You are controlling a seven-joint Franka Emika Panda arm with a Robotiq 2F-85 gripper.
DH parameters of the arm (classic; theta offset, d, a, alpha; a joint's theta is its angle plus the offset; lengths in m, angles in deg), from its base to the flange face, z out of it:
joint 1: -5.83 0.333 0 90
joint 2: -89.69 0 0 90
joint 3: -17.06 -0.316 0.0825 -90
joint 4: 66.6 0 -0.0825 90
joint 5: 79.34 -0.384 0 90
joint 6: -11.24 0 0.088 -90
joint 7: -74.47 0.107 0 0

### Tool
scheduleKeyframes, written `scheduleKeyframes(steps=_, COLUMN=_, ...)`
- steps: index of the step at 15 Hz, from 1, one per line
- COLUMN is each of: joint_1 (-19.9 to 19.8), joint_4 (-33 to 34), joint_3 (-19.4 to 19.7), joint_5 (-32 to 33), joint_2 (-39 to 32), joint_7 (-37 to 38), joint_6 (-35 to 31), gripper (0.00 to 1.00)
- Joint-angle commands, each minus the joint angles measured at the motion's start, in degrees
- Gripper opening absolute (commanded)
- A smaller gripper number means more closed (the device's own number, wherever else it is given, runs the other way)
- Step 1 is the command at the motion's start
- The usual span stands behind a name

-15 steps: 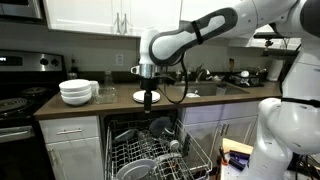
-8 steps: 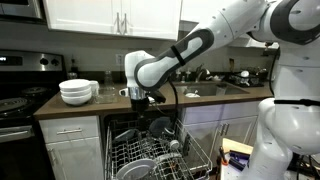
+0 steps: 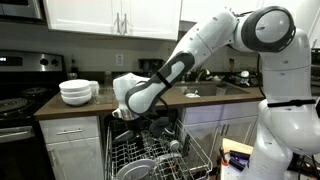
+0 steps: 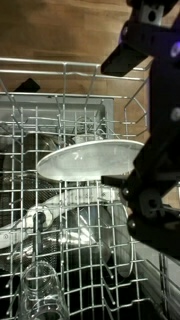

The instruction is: Take the plate from the dishwasher and stack it on the plates on the counter

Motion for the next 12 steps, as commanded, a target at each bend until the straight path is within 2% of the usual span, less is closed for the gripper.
scheduleKeyframes(steps=1, joint_1=0.2, joint_4=3.5, joint_3=-0.1, joint_5=5.6, joint_2=-5.9, joint_7=3.8, joint_6=-0.7, gripper=1.0)
scheduleKeyframes(steps=2, joint_1=0.1, joint_4=4.5, joint_3=-0.1, joint_5=6.3, joint_2=-7.0, joint_7=4.1, joint_6=0.6, gripper=1.0)
scheduleKeyframes(steps=3, joint_1=-1.0, joint_4=1.9, joint_3=-1.1, joint_5=4.5, joint_2=-4.4, joint_7=2.4, joint_6=-0.1, gripper=1.0)
scheduleKeyframes(steps=7, joint_1=-0.9, joint_4=3.8, joint_3=-1.0, joint_5=5.5, joint_2=-7.1, joint_7=3.0, joint_6=-0.1, gripper=1.0)
scheduleKeyframes(steps=9, joint_1=0.3, joint_4=3.5, joint_3=0.0, joint_5=8.5, joint_2=-8.2, joint_7=5.2, joint_6=-2.4, gripper=1.0)
scheduleKeyframes(steps=12, joint_1=0.0, joint_4=3.2, joint_3=0.0, joint_5=10.0, joint_2=-9.0, joint_7=5.6, joint_6=-6.3, gripper=1.0)
